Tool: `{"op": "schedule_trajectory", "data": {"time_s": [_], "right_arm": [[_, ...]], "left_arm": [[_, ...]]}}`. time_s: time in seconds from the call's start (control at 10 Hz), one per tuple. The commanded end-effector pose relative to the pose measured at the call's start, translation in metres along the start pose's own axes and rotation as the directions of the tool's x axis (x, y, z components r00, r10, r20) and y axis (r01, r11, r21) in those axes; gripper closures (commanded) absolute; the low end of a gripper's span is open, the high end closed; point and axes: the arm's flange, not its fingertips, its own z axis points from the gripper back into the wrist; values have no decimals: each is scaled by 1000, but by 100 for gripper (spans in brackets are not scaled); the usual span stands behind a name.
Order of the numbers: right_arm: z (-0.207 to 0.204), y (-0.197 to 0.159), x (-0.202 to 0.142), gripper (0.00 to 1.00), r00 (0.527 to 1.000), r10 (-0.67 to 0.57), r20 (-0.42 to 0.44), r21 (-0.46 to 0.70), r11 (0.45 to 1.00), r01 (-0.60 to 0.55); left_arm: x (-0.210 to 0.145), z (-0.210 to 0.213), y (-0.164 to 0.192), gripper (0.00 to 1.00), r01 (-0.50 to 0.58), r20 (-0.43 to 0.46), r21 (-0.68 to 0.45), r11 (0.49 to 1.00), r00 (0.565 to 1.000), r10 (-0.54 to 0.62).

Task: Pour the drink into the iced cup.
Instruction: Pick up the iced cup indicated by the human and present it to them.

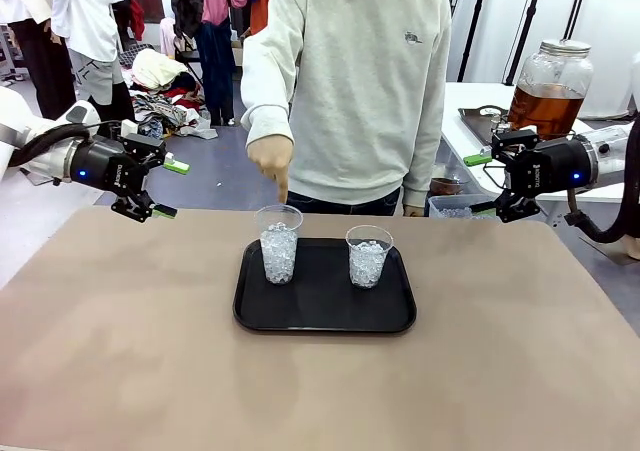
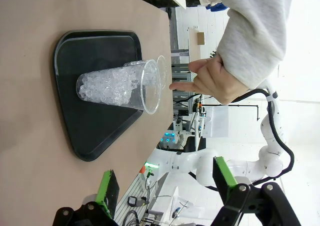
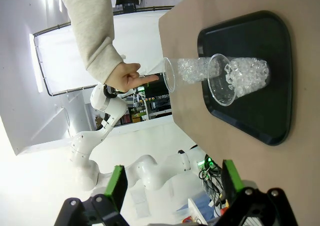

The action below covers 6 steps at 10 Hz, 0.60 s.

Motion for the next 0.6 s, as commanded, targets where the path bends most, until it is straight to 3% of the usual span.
{"op": "schedule_trajectory", "data": {"time_s": [0.0, 0.2, 0.4, 0.5], "right_arm": [[0, 1, 0, 0, 1000, -1, 1, 2, 1000, 1], [0, 1, 0, 0, 1000, -1, 1, 2, 1000, 1], [0, 1, 0, 0, 1000, -1, 1, 2, 1000, 1], [0, 1, 0, 0, 1000, -1, 1, 2, 1000, 1]], "left_arm": [[0, 1, 1, 0, -1, 1, -2, 1000, 1000, 1], [0, 2, -4, 0, 61, -6, -3, 998, 998, -61], [-3, 1, -4, 0, 249, 4, -5, 968, 968, -249], [-6, -1, -3, 0, 361, 3, -23, 932, 932, -361]]}}
